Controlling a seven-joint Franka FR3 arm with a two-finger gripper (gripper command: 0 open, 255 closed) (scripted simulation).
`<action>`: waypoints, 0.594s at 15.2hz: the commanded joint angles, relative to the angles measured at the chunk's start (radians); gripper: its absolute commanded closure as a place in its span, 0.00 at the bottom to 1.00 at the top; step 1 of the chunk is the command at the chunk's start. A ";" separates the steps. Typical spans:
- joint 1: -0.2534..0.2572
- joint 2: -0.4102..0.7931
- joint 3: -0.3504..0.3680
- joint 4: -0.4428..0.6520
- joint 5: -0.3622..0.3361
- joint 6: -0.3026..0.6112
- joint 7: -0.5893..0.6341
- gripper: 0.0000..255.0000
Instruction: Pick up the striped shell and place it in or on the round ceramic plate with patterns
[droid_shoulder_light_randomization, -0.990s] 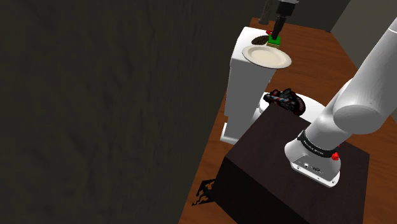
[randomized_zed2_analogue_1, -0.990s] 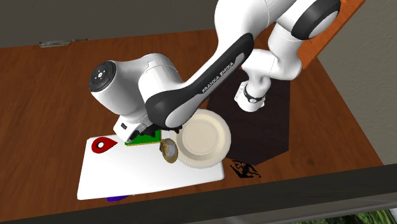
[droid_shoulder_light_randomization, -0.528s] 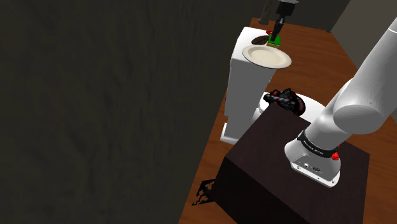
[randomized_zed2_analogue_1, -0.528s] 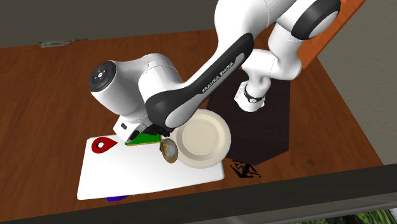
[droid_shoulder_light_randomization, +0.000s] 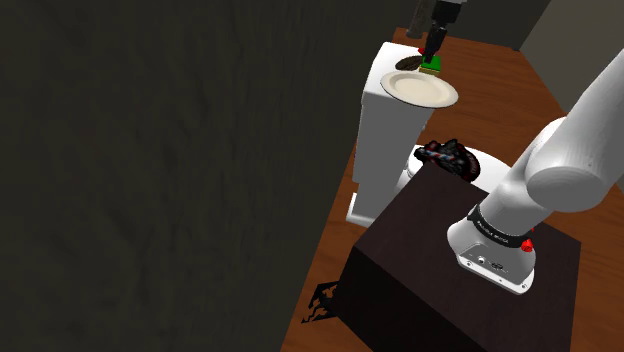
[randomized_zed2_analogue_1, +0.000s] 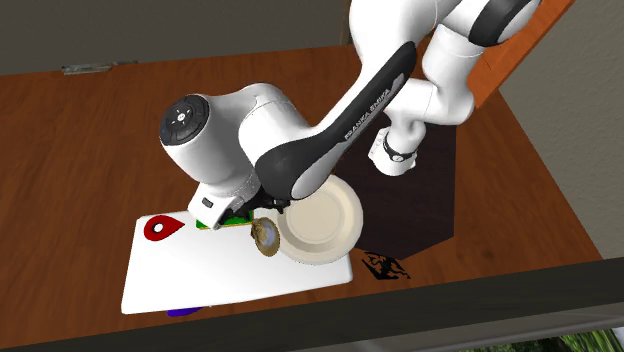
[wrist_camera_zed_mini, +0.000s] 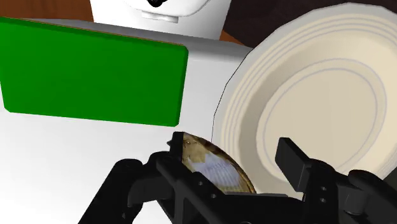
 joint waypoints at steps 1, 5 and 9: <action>0.047 -0.136 0.043 -0.116 -0.155 0.145 0.008 0.00; 0.052 -0.297 0.133 -0.292 -0.354 0.334 0.023 0.00; 0.054 -0.262 0.116 -0.316 -0.342 0.391 0.013 0.00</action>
